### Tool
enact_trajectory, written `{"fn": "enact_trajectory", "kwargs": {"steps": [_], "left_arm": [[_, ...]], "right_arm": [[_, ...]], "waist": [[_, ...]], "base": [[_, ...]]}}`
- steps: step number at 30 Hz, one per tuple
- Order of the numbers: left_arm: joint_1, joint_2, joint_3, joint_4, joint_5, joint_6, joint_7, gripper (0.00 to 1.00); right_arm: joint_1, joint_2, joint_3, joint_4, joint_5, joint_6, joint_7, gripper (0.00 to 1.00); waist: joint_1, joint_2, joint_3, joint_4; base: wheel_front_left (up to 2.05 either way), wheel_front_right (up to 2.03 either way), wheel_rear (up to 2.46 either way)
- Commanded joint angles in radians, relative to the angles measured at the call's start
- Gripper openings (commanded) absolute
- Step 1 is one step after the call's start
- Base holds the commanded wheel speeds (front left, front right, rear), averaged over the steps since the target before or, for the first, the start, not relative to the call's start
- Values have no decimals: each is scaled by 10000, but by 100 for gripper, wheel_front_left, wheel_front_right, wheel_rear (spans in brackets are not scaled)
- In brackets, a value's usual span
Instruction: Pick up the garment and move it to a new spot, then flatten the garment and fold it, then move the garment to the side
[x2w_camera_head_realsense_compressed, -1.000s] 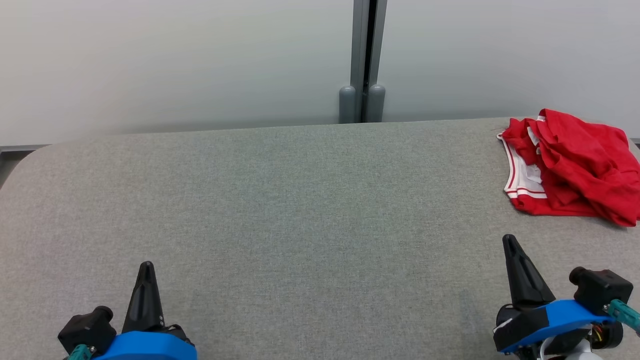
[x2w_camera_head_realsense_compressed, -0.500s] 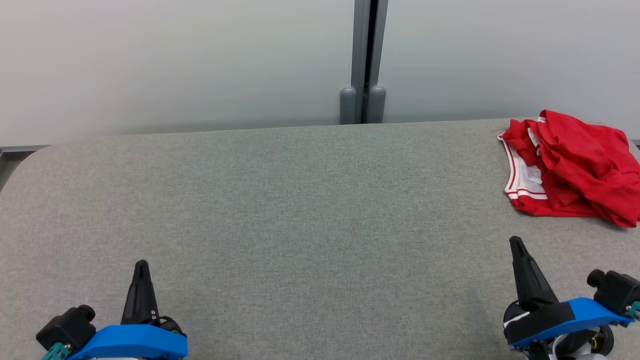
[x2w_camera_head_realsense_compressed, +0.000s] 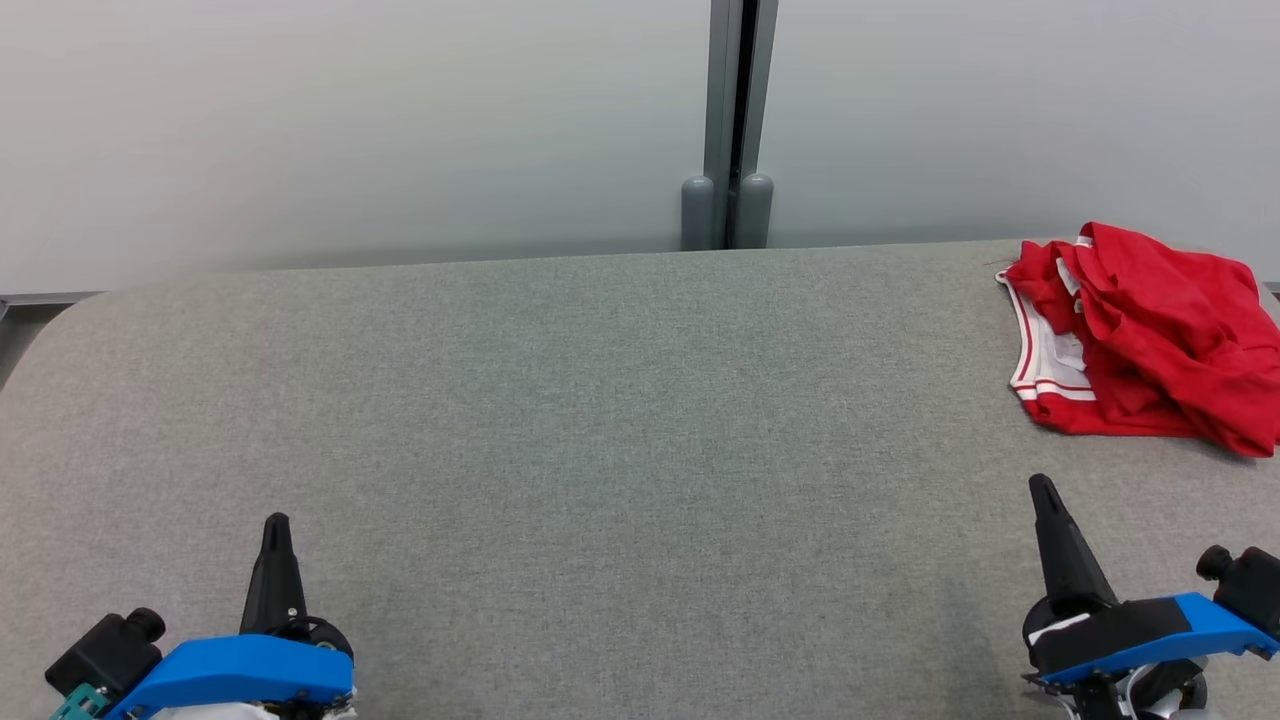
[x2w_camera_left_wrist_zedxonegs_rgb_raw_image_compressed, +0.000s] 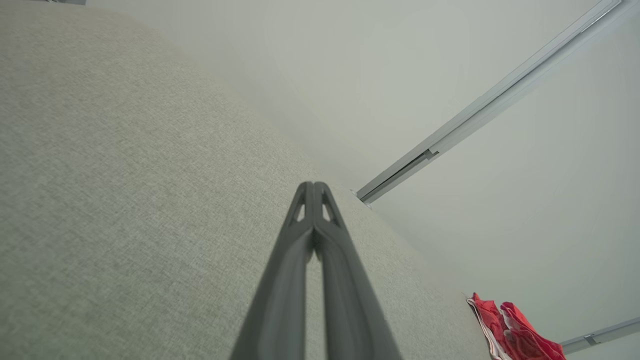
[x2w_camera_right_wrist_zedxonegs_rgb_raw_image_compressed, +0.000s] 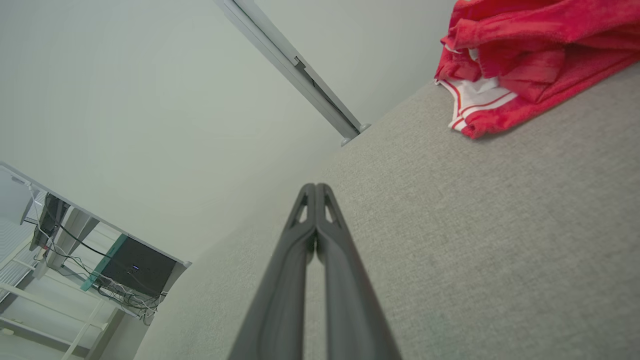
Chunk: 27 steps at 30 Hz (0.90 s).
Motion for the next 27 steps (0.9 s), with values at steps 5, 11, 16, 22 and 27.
{"fn": "enact_trajectory", "kwargs": {"steps": [5,11,16,22,27], "left_arm": [[-334,19,93,-140,-783,-65,193,0],[-389,10,158,-133,-1519,-114,383,0],[-437,2,205,-128,-2100,-141,532,0],[-499,-7,251,-121,-2761,-178,699,0],[-558,-14,283,-115,-3290,-213,837,0]], "right_arm": [[-300,-13,-84,-51,796,4,134,0],[-337,-12,-133,2,1550,4,256,0],[-363,-12,-174,48,2139,4,354,0],[-387,-11,-223,100,2818,5,461,0],[-398,-11,-258,140,3349,5,547,0]], "waist": [[0,0,-10,6],[0,0,-23,15],[0,0,-34,22],[0,0,-47,30],[0,0,-58,37]], "base": [[0,0,0],[0,0,0],[0,0,0],[0,0,0],[0,0,0]]}}
